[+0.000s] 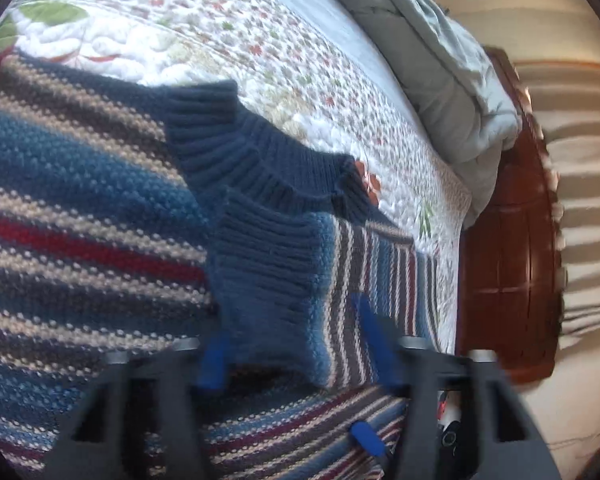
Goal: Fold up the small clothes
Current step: 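Carry the sleeve cuff across the sweater body toward the left gripper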
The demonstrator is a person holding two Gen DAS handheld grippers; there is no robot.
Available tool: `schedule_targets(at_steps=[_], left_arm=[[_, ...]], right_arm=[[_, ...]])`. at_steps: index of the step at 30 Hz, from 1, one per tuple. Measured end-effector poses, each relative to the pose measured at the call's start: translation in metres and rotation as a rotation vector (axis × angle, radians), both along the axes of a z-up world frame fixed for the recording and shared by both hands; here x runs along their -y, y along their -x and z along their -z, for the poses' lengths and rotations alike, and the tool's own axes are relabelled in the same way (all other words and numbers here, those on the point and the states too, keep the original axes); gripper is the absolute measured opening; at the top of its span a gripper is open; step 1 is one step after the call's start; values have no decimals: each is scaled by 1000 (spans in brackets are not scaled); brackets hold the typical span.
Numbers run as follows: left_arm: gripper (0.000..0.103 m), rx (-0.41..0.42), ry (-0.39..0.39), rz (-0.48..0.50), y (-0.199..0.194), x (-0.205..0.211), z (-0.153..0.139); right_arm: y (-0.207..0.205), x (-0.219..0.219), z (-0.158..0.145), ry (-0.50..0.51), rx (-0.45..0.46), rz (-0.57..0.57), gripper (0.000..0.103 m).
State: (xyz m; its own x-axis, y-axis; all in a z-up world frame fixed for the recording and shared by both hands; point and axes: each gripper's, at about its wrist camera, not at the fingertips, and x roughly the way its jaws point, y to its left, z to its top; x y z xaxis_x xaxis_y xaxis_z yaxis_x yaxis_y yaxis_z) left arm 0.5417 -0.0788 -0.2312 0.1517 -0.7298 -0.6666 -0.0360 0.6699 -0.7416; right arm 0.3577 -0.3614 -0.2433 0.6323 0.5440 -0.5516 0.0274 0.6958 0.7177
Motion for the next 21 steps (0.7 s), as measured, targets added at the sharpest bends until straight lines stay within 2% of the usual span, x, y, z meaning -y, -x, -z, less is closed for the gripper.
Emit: schedule_targets(at_steps=[1, 2, 3, 12, 21], left_arm=[[35, 9, -48, 3, 1, 1, -1], [22, 13, -76, 8, 2, 2, -2], [17, 23, -101, 15, 3, 3, -2], [9, 118, -173, 9, 7, -10, -18], [9, 170, -203, -15, 8, -56, -35]], right_arm=[[0, 0, 1, -3, 0, -2, 80], [1, 0, 2, -3, 0, -4, 80], [1, 0, 2, 0, 1, -4, 80], [-1, -9, 5, 39, -4, -23, 80], [-2, -16, 8, 79, -5, -36, 82]])
